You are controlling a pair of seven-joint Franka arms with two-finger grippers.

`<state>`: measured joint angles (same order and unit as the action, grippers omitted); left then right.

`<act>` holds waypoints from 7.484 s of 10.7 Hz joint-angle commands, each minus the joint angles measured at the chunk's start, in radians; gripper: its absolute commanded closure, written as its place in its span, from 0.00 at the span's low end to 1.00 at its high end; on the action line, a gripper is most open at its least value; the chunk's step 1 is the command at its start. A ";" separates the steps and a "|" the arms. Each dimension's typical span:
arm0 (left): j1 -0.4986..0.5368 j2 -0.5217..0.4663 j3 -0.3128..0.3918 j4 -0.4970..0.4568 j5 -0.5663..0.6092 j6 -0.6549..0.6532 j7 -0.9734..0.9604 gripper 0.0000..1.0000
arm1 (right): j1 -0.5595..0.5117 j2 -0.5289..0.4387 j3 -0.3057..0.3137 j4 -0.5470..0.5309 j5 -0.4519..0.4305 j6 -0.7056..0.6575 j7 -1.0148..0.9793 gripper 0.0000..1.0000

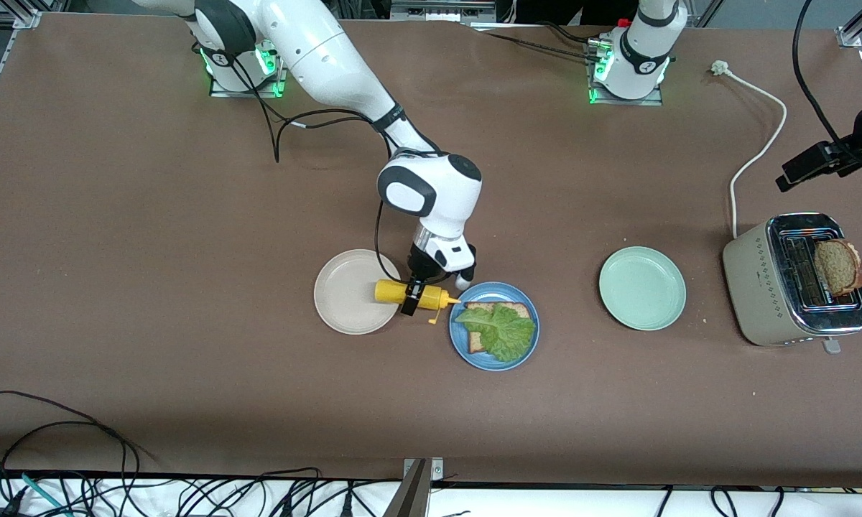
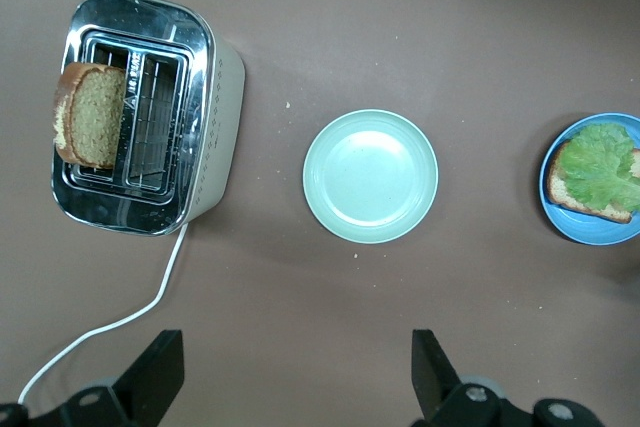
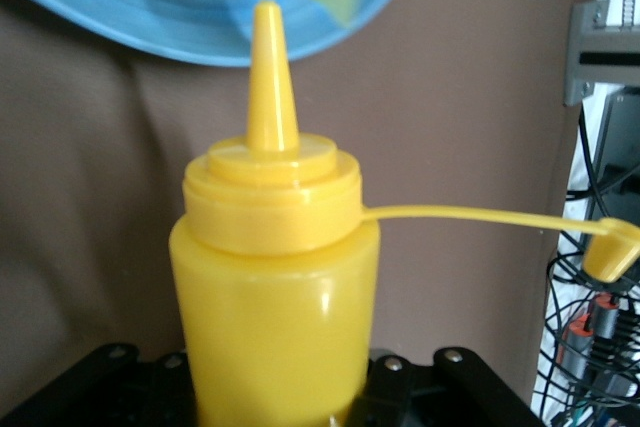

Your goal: Make sandwich in blue plate with both arms

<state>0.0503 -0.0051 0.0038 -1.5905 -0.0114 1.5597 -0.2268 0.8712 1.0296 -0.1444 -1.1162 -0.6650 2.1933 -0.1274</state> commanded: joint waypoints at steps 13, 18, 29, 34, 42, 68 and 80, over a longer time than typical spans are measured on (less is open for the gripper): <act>0.043 0.039 -0.002 0.026 0.013 -0.018 0.024 0.00 | -0.835 -0.587 -0.003 -0.542 1.367 -0.517 -1.715 1.00; 0.052 0.120 0.002 0.032 0.119 -0.012 0.096 0.00 | -1.021 -0.410 -0.001 -0.577 1.564 -0.793 -2.180 1.00; 0.357 0.375 0.001 0.095 0.073 0.331 0.541 0.00 | -1.086 -0.151 -0.001 -0.557 1.657 -0.872 -2.589 1.00; 0.419 0.456 -0.002 0.096 -0.007 0.385 0.658 0.00 | -1.081 -0.146 0.000 -0.551 1.657 -0.857 -2.582 0.30; 0.415 0.491 -0.004 0.096 -0.041 0.385 0.649 0.02 | -1.158 -0.148 -0.014 -0.456 1.569 -0.889 -2.537 0.00; 0.341 0.379 -0.022 0.280 -0.019 -0.059 0.664 1.00 | -0.719 -0.946 0.026 -0.575 0.650 -0.596 0.033 0.00; -0.002 0.474 -0.013 0.277 -0.306 -0.141 0.240 1.00 | -0.752 -0.895 0.009 -0.516 0.656 -0.595 0.022 0.00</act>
<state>0.1003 0.4135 -0.0253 -1.3352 -0.2131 1.4318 0.1209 0.1272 0.1266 -0.1384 -1.6441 0.0037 1.5992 -0.1102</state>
